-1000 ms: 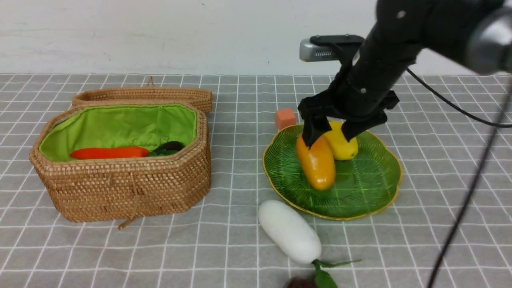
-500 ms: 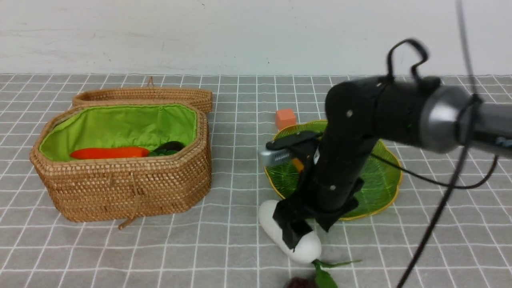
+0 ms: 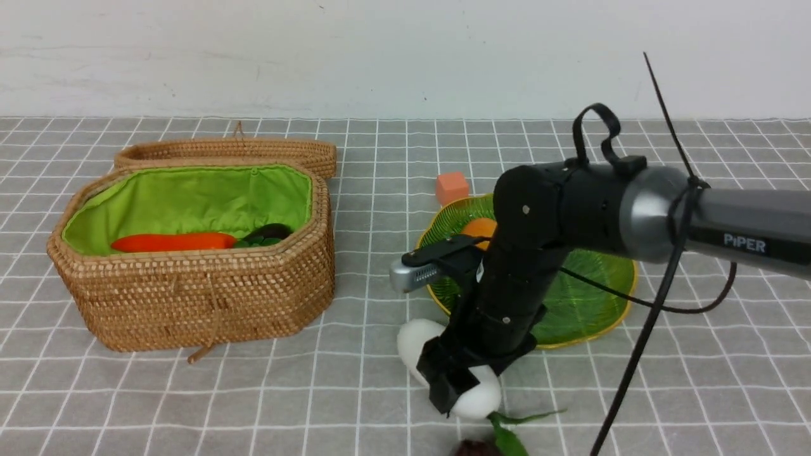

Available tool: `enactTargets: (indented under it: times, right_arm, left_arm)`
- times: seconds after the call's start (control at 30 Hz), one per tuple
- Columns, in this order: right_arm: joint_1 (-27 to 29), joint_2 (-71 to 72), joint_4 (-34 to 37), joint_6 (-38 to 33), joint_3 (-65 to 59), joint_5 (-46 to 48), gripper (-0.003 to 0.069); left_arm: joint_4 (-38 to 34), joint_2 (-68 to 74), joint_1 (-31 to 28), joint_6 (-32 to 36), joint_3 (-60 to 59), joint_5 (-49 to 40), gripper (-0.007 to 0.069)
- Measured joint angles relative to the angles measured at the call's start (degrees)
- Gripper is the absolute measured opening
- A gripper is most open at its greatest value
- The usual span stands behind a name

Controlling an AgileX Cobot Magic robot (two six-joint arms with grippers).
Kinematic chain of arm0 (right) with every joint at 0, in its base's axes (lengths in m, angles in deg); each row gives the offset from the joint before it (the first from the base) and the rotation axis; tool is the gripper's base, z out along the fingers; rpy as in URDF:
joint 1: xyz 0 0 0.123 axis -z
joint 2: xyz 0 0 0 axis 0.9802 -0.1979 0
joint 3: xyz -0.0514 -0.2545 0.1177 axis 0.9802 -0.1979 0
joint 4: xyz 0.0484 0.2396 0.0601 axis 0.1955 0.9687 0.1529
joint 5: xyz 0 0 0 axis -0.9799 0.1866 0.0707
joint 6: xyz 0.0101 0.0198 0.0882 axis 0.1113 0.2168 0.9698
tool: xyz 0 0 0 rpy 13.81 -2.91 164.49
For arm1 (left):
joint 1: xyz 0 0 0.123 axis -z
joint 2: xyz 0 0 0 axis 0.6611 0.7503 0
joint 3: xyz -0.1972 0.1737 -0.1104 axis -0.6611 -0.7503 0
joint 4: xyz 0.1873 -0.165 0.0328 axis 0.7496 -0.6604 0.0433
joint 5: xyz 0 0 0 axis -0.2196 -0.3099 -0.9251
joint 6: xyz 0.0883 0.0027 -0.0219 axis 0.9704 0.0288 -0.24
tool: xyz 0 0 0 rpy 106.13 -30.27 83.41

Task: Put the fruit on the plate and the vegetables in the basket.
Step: Take a daikon with your right arm and place it on the basket on the left.

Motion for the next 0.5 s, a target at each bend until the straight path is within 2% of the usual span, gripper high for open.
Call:
enactTargets:
  times: [0.13, 0.27, 0.5]
  right_arm:
    - [0.00, 1.39, 7.35, -6.66, 4.65, 3.97, 0.0517]
    - [0.00, 2.35, 14.28, -11.12, 14.83, 6.45, 0.0517]
    - [0.00, 1.05, 19.86, -16.21, 29.89, 1.11, 0.0517]
  left_arm:
    - [0.00, 0.00, 0.00, 0.00, 0.01, 0.00, 0.0134]
    - [0.00, 0.00, 0.00, 0.00, 0.01, 0.00, 0.0134]
    - [0.00, 0.00, 0.00, 0.00, 0.01, 0.00, 0.0136]
